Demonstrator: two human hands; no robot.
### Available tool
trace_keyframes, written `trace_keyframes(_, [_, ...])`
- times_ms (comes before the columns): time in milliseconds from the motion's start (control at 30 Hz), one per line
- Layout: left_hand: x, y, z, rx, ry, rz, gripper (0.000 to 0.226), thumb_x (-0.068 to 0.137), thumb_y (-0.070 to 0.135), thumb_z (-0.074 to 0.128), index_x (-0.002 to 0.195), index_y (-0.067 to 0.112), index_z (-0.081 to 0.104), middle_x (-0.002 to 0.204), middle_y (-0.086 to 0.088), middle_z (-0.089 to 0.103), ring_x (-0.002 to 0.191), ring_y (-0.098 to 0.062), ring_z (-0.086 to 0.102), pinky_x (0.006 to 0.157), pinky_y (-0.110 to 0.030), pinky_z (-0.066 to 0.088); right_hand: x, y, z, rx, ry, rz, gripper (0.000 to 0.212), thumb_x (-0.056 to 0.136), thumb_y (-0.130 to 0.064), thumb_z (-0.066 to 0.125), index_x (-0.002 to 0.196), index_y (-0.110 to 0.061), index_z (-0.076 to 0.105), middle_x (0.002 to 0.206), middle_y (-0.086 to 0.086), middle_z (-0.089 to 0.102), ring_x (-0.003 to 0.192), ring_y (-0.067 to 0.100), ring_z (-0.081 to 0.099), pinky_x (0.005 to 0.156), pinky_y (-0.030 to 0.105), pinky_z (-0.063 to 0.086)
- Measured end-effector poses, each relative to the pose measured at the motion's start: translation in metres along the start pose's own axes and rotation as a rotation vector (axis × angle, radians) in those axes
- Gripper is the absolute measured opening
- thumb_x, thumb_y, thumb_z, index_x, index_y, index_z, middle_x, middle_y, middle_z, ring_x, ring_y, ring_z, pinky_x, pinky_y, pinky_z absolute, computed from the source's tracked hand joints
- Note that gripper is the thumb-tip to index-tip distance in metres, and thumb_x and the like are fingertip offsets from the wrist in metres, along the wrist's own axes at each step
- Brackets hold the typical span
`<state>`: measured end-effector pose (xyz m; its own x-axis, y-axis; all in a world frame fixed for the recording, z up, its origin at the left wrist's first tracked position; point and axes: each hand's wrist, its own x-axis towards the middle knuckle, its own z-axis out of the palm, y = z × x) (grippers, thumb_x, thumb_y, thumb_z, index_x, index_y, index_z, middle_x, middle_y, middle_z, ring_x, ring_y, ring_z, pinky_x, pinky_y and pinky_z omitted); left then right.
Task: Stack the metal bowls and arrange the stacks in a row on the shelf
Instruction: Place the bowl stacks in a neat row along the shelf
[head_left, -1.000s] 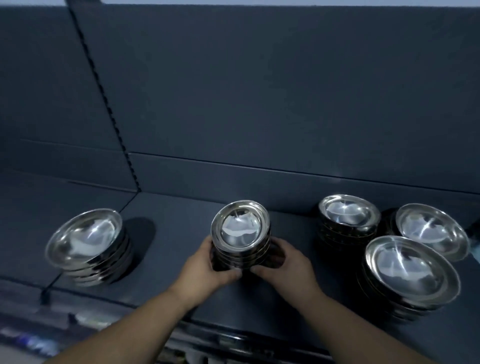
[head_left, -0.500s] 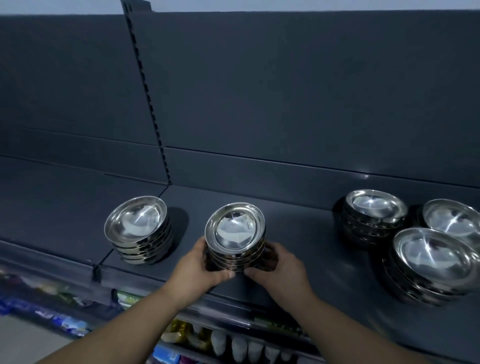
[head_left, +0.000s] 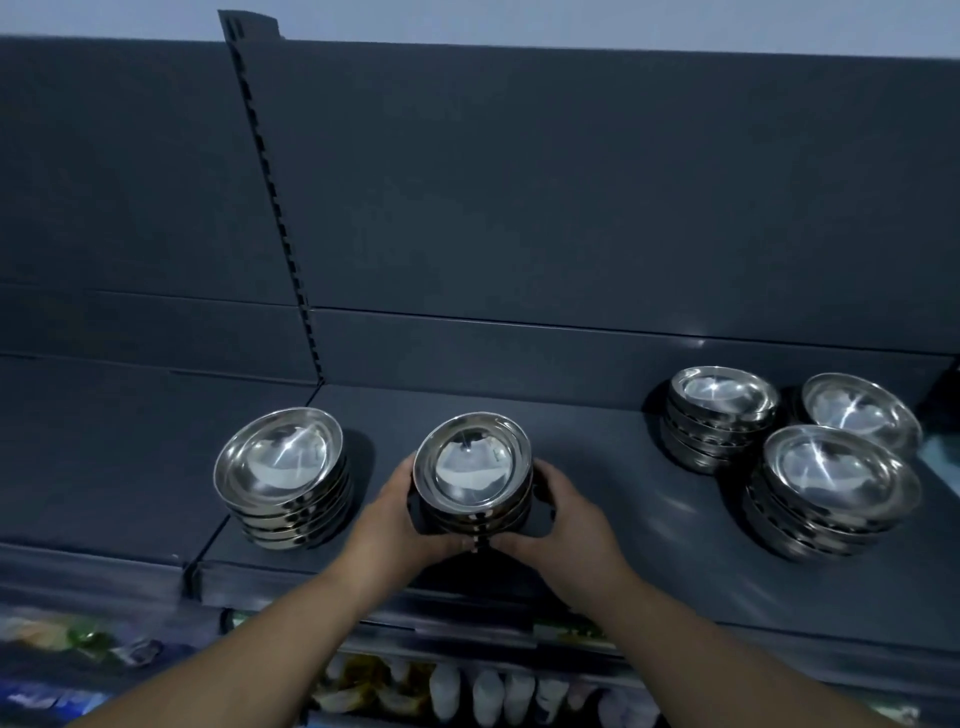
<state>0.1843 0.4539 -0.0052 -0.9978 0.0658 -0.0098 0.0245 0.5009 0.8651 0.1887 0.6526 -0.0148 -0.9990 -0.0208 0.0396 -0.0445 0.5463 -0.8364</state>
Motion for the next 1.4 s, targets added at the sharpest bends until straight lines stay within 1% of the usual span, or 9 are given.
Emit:
trace_keyframes(100, [0.002,-0.001,-0.003,0.002,-0.017,0.009,0.097,0.057,0.023,0.091,0.136,0.039,0.036,0.117,0.024,0.054,0.11,0.002,0.049,0.078,0.002,0.034,-0.002,0.002,0.004,0.006,0.02,0.01,0.087,0.062,-0.029,0.089,0.136,-0.033,0.044,0.116,-0.022,0.058,0.114,-0.004,0.052,0.095,0.011,0.037])
trace_keyframes(200, [0.005,-0.003,-0.005,0.017,-0.033,0.029,0.1,0.056,0.025,0.092,0.138,0.039,0.036,0.13,0.016,0.053,0.117,-0.001,0.048,0.094,-0.014,0.036,-0.005,0.004,0.006,0.017,0.041,0.017,0.087,0.062,-0.028,0.089,0.136,-0.032,0.044,0.115,-0.02,0.059,0.114,-0.001,0.054,0.097,0.013,0.039])
trace_keyframes(367, [0.009,-0.004,-0.009,0.032,-0.061,0.022,0.108,0.053,0.028,0.093,0.139,0.042,0.029,0.136,0.012,0.05,0.124,-0.006,0.047,0.101,-0.019,0.036,-0.004,0.002,0.005,0.006,0.036,0.011,0.089,0.06,-0.033,0.089,0.136,-0.036,0.042,0.118,-0.025,0.055,0.117,-0.003,0.05,0.096,0.013,0.037])
trace_keyframes(433, [0.01,-0.004,-0.01,0.029,-0.053,0.004,0.12,0.052,0.032,0.093,0.148,0.033,0.021,0.142,0.01,0.044,0.131,-0.009,0.042,0.108,-0.024,0.034,-0.003,0.0,0.003,0.02,0.03,0.002,0.093,0.058,-0.037,0.09,0.137,-0.037,0.04,0.124,-0.026,0.053,0.119,-0.005,0.046,0.098,0.014,0.036])
trace_keyframes(500, [0.01,-0.005,-0.012,0.014,-0.037,0.013,0.123,0.054,0.031,0.092,0.151,0.029,0.016,0.144,0.011,0.042,0.133,-0.007,0.038,0.108,-0.022,0.03,-0.002,-0.002,-0.001,0.028,0.027,-0.012,0.094,0.059,-0.035,0.089,0.139,-0.038,0.039,0.127,-0.027,0.051,0.121,-0.007,0.043,0.098,0.01,0.033])
trace_keyframes(667, [0.011,-0.005,-0.014,0.018,-0.027,0.029,0.117,0.056,0.028,0.091,0.149,0.033,0.021,0.143,0.01,0.046,0.132,-0.008,0.041,0.111,-0.027,0.033,-0.001,-0.003,-0.001,0.027,0.049,-0.025,0.089,0.061,-0.032,0.089,0.136,-0.04,0.042,0.123,-0.029,0.054,0.121,-0.009,0.045,0.089,-0.002,0.03])
trace_keyframes(833, [0.013,0.0,-0.017,0.05,-0.029,0.057,0.114,0.056,0.027,0.092,0.149,0.028,0.025,0.142,0.008,0.047,0.13,-0.008,0.042,0.11,-0.024,0.032,-0.003,-0.001,0.003,0.019,0.072,-0.023,0.09,0.061,-0.037,0.088,0.137,-0.038,0.041,0.13,-0.023,0.055,0.124,-0.004,0.046,0.101,0.014,0.036])
trace_keyframes(1133, [0.015,0.002,-0.019,0.018,-0.052,0.081,0.118,0.056,0.028,0.091,0.15,0.028,0.02,0.146,0.013,0.039,0.134,-0.005,0.037,0.113,-0.023,0.028,-0.004,-0.007,-0.004,0.035,0.079,-0.064,0.096,0.06,-0.038,0.089,0.14,-0.04,0.036,0.128,-0.032,0.045,0.125,-0.007,0.042,0.104,0.015,0.033])
trace_keyframes(1400, [0.017,0.006,-0.025,-0.04,-0.074,0.108,0.116,0.057,0.018,0.091,0.15,0.03,0.022,0.132,0.024,0.04,0.129,0.0,0.039,0.11,-0.02,0.03,-0.001,-0.008,-0.004,0.043,0.104,-0.094,0.087,0.062,-0.039,0.087,0.137,-0.039,0.043,0.133,-0.025,0.052,0.126,-0.007,0.045,0.106,0.02,0.037])
